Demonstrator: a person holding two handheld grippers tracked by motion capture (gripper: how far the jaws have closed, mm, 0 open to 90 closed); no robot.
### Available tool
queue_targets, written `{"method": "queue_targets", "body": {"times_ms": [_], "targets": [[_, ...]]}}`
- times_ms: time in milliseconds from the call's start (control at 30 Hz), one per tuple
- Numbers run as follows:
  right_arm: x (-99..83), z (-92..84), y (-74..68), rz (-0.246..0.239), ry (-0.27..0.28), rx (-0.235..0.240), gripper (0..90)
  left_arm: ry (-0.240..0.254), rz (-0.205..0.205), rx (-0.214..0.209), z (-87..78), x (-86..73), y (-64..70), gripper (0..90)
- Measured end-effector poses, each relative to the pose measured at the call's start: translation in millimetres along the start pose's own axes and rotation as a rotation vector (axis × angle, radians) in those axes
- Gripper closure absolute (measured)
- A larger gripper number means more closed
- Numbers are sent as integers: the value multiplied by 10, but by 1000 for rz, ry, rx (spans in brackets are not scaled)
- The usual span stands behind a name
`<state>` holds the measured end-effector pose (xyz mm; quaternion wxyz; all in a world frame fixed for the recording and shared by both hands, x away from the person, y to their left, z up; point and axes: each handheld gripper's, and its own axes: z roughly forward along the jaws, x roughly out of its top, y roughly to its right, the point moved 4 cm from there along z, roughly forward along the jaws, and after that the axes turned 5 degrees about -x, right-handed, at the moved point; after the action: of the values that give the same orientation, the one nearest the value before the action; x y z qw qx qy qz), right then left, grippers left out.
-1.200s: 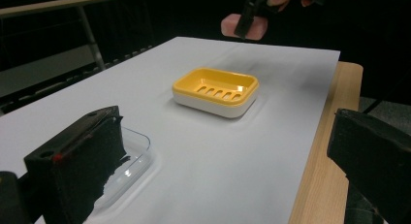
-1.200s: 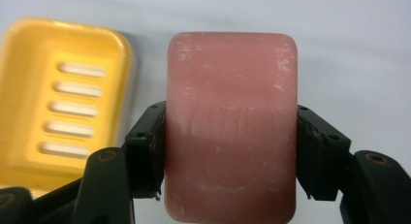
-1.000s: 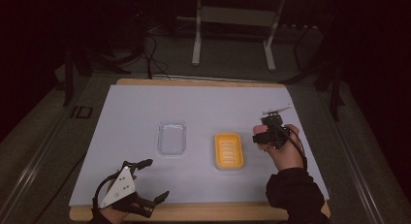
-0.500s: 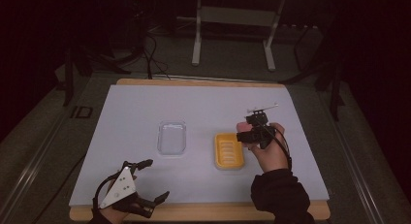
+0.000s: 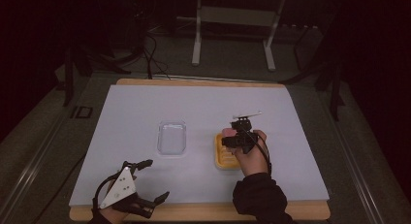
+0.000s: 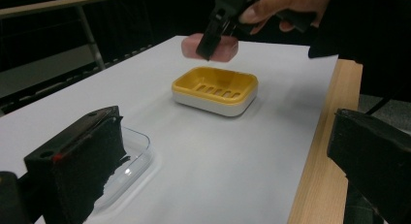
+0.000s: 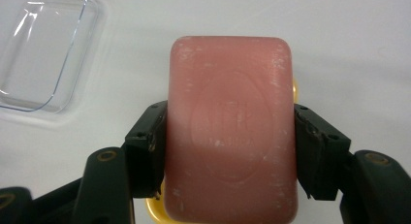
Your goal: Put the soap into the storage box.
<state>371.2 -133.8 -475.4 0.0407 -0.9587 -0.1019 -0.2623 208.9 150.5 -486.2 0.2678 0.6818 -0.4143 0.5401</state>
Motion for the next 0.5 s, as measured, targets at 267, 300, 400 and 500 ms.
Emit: {"method": "queue_targets", "body": {"times_ms": [267,300,400,500], "targets": [[-99,192,-60,1,-41,-16,377,-1,0,-2,1,-1,2,5],[-114,221,-59,12,-44,-8,377,-2,0,-2,1,-1,2,5],[-153,283,-69,21,-58,-4,377,-5,3,-3,2,-2,3,5],[-187,330,-73,22,-64,-6,377,-4,3,-4,2,-2,4,6]]}}
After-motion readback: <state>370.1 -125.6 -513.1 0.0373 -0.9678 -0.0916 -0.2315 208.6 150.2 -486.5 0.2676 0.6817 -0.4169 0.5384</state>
